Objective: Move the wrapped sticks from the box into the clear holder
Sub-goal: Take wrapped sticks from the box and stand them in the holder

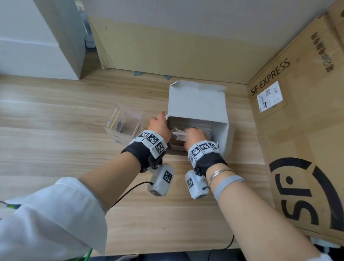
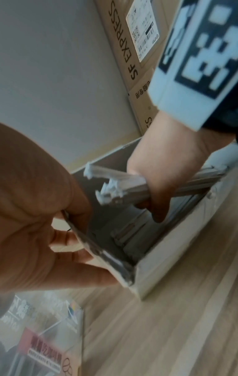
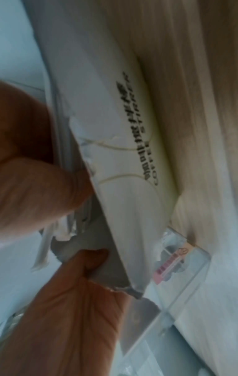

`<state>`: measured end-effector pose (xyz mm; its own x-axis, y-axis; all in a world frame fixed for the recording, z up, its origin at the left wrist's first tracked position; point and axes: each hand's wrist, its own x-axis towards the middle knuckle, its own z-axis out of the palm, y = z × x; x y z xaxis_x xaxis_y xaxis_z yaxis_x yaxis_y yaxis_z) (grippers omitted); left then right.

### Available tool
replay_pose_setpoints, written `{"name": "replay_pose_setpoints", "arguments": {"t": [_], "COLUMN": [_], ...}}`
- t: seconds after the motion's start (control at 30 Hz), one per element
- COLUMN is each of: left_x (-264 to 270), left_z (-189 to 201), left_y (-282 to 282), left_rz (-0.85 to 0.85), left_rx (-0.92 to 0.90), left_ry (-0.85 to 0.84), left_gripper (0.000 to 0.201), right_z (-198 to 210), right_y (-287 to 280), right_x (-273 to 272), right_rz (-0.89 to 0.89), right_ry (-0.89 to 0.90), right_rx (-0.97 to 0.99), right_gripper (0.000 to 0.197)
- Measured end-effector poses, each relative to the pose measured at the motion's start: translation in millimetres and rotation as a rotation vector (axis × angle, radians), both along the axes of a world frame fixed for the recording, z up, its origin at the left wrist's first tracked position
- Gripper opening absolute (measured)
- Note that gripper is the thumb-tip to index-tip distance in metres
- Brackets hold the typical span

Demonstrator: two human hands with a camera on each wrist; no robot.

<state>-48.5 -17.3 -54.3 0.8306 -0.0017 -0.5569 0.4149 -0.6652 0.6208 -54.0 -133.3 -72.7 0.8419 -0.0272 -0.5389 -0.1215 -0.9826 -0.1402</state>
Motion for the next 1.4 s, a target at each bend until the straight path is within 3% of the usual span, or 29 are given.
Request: {"name": "replay_pose_setpoints", "arguments": {"t": [0.13, 0.27, 0.33, 0.47, 0.6, 0.73, 0.9, 1.1, 1.33, 1.4], "left_x": [11, 17, 18, 25, 36, 44, 50, 53, 55, 57], "left_z": [3, 5, 9, 22, 39, 37, 28, 28, 19, 18], "left_y": [5, 10, 12, 24, 52, 89, 116, 123, 126, 127], "left_rz": [-0.106, -0.196, -0.215, -0.183, -0.149, -0.157, -0.042, 0.09, 0.197, 0.204], "left_rx": [0.125, 0.175, 0.189, 0.145, 0.275, 0.44, 0.15, -0.006, -0.099, -0.104], "left_ry": [0.055, 0.059, 0.042, -0.105, -0.321, -0.14, -0.061, -0.075, -0.055, -0.058], "left_gripper": [0.073, 0.061, 0.054, 0.043, 0.046, 0.047, 0.037, 0.027, 0.027, 0.027], "right_z": [6, 23, 30, 37, 47, 59, 80, 87, 49, 39], "right_y": [-5, -1, 4, 11, 27, 47, 77, 114, 124, 123], "right_x": [1, 0, 1, 7, 14, 25, 38, 49, 49, 48], "right_rz": [-0.113, -0.245, -0.301, -0.392, -0.436, -0.423, -0.307, -0.257, -0.336, -0.346], "right_ry": [-0.138, -0.299, -0.329, -0.316, -0.354, -0.42, -0.508, -0.515, -0.33, -0.281], "right_rx": [0.168, 0.387, 0.456, 0.577, 0.68, 0.75, 0.888, 1.084, 0.98, 0.896], "right_gripper": [0.013, 0.044, 0.044, 0.023, 0.036, 0.04, 0.04, 0.044, 0.028, 0.037]}}
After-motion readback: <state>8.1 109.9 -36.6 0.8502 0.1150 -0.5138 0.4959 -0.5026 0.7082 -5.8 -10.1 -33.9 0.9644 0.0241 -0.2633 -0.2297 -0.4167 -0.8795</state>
